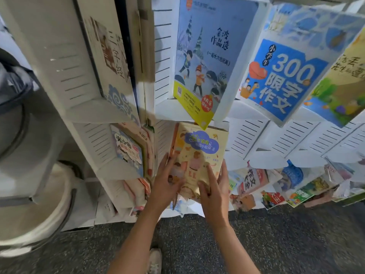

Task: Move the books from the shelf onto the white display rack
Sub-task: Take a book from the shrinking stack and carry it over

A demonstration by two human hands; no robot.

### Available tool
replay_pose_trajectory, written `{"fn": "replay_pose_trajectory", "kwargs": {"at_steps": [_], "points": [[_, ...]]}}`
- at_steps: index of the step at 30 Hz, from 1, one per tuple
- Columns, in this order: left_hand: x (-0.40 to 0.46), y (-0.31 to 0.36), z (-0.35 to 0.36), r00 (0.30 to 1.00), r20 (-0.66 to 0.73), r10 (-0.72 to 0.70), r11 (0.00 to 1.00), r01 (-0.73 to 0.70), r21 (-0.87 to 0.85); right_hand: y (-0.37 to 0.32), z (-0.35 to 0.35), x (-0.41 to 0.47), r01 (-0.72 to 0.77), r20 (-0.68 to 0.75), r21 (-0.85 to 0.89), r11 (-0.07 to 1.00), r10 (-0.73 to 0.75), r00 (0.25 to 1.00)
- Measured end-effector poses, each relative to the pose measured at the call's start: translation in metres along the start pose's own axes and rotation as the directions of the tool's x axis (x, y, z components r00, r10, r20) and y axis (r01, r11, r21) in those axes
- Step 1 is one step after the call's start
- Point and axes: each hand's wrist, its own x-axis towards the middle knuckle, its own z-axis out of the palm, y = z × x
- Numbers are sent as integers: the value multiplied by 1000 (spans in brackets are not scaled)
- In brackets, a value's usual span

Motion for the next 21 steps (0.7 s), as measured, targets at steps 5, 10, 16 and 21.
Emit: {"fn": "replay_pose_trajectory", "kwargs": {"at_steps": [5,10,16,21], "points": [[29,-13,-3,1000,18,0,999,0,35,9,16,3,-65,34,-24,998,66,997],[49,-23,7,999,18,47,998,-48,42,11,25,13,-162,34,-17,987,163,986],[51,-26,11,997,-6,76,972,-73,222,16,36,16,-165,-16,-28,986,165,986],[23,-17,32,970,-234,70,914,31,404,15,44,13,-183,-95,-29,983,180,979]]}}
